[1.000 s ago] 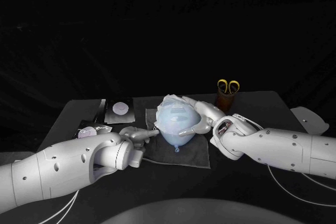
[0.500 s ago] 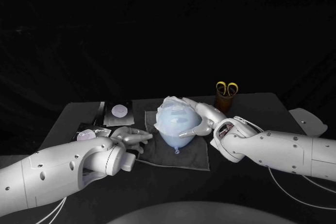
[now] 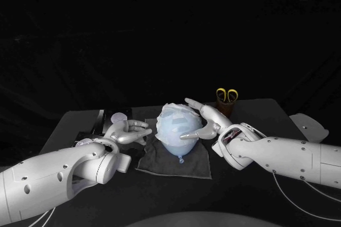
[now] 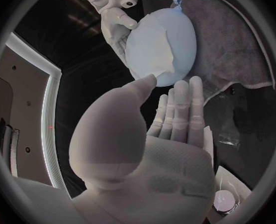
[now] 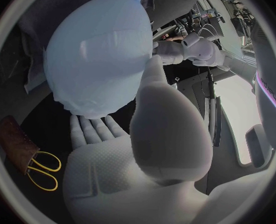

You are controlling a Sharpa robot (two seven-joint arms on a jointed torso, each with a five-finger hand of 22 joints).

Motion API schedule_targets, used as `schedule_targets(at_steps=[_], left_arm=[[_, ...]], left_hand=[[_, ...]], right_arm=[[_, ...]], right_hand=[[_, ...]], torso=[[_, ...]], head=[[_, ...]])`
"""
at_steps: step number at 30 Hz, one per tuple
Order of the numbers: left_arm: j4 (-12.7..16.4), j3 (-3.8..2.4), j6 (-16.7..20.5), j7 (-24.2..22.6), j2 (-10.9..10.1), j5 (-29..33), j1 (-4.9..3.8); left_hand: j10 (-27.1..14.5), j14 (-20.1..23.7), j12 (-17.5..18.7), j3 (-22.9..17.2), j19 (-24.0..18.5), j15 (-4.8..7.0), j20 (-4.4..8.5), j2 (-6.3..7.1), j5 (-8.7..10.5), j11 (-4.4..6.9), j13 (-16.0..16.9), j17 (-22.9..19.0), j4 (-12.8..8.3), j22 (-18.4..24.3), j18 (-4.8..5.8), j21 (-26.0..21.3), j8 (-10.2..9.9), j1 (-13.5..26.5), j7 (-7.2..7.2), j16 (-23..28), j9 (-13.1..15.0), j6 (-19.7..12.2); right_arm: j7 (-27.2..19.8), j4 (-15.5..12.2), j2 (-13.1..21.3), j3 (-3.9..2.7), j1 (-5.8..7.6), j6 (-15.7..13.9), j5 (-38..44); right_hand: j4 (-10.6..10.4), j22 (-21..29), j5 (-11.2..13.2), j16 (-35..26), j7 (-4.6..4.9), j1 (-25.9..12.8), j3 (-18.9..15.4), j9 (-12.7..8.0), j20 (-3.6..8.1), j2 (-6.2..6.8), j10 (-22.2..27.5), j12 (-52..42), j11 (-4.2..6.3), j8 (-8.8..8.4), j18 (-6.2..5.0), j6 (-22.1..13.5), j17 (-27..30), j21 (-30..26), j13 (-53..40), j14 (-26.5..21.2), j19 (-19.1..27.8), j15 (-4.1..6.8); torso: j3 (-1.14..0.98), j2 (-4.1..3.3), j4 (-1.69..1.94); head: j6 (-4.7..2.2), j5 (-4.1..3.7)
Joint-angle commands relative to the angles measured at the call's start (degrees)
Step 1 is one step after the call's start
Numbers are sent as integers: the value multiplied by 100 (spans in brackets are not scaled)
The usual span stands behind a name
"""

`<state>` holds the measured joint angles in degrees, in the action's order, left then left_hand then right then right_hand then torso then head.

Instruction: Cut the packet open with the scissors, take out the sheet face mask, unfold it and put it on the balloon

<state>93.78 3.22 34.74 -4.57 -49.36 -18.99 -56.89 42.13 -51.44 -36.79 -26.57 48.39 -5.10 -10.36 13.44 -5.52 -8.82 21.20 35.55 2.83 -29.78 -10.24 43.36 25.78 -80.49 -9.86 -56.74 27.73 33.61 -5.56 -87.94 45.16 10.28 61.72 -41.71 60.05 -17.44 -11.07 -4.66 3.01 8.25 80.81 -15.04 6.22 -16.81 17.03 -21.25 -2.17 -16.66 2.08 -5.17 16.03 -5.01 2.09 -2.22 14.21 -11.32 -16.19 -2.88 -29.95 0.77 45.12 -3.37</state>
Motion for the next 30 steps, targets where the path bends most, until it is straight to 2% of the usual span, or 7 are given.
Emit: schedule_targets(at_steps=[1,9,15,23,24,26,30], left_arm=[[21,-17,-287,-892,-23,-430,-77],[24,-30,-408,-1687,-30,-602,-224],[37,-37,-395,-2040,21,-959,-342],[-4,-38,-296,-1972,176,-1640,-411],[-15,-38,-251,-1878,200,-1711,-415],[-59,-37,-53,-1629,268,-1748,-419],[-132,-36,227,-1378,378,-1642,-423]], left_hand=[[-183,506,107,166,-239,-136,-157,-46,-12,-97,-271,-382,-4,374,15,-612,176,39,-290,384,-120,-96],[-478,1192,172,577,-237,-415,-599,-206,-17,-300,-1048,-1420,39,1850,-13,-2718,628,-127,-418,1201,-684,-228],[-460,1673,452,998,-494,-587,-634,-349,-26,-391,-1647,-2112,121,2439,305,-3605,653,-339,-429,2062,-1194,14],[-280,2256,1501,2152,-1728,-811,-641,-464,-11,-549,-1760,-2941,649,2673,659,-4035,58,-753,-212,3759,-1793,221],[-452,2779,1824,2956,-2194,-859,-659,-321,-7,-531,-1755,-3141,1419,2694,675,-4055,-247,-1201,-239,4388,-1937,-39],[-801,3453,2038,3623,-2712,-917,-666,100,143,-613,-1766,-3277,1436,2744,701,-4112,-680,-1128,-115,4813,-2096,-666],[-986,3761,2137,3807,-3033,-965,-672,306,171,-585,-1757,-3333,1447,2760,708,-4127,-1003,-1025,-434,5019,-2208,-1129]], right_arm=[[-476,-16,54,-31,47,-128,-639],[-520,23,234,-72,249,161,-1160],[-597,15,390,-82,433,508,-1571],[-730,-83,576,-86,693,895,-1957],[-742,-89,590,-86,730,939,-1992],[-724,-80,612,-87,859,1119,-2065],[-582,-7,591,-87,1060,1438,-2063]], right_hand=[[7,25,4,-41,863,-106,-64,-15,-4,15,120,20,-10,0,95,-54,29,-30,16,-96,71,1],[8,44,3,-74,887,-123,-51,-13,-4,-8,175,19,9,6,102,-53,58,-31,18,-173,90,-3],[14,-12,30,-39,901,-51,238,97,-2,-233,-129,-34,69,103,66,276,10,-2,-17,16,3,36],[87,-504,169,456,881,166,1046,440,9,-1171,-1777,-298,187,478,-135,1485,-389,265,-147,1680,-870,233],[121,-588,181,595,869,243,1109,526,12,-1280,-2240,-378,223,587,-187,1823,-475,324,-170,2115,-1081,281],[233,-1093,181,955,798,473,1246,750,13,-1504,-2939,-535,343,882,-352,2686,-656,650,-200,3092,-2158,454],[362,-1070,173,1285,588,668,1359,827,75,-1708,-3665,-669,584,1108,-548,3296,-753,922,-202,3941,-2966,724]], torso=[[-2,5,-4],[-2,-1,-3],[-3,1,-4],[-3,2,-1],[-3,2,2],[-4,6,4],[-3,4,5]], head=[[-23,-30],[-83,-58],[-114,-78],[-145,-119],[-153,-120],[-173,-133],[-183,-144]])
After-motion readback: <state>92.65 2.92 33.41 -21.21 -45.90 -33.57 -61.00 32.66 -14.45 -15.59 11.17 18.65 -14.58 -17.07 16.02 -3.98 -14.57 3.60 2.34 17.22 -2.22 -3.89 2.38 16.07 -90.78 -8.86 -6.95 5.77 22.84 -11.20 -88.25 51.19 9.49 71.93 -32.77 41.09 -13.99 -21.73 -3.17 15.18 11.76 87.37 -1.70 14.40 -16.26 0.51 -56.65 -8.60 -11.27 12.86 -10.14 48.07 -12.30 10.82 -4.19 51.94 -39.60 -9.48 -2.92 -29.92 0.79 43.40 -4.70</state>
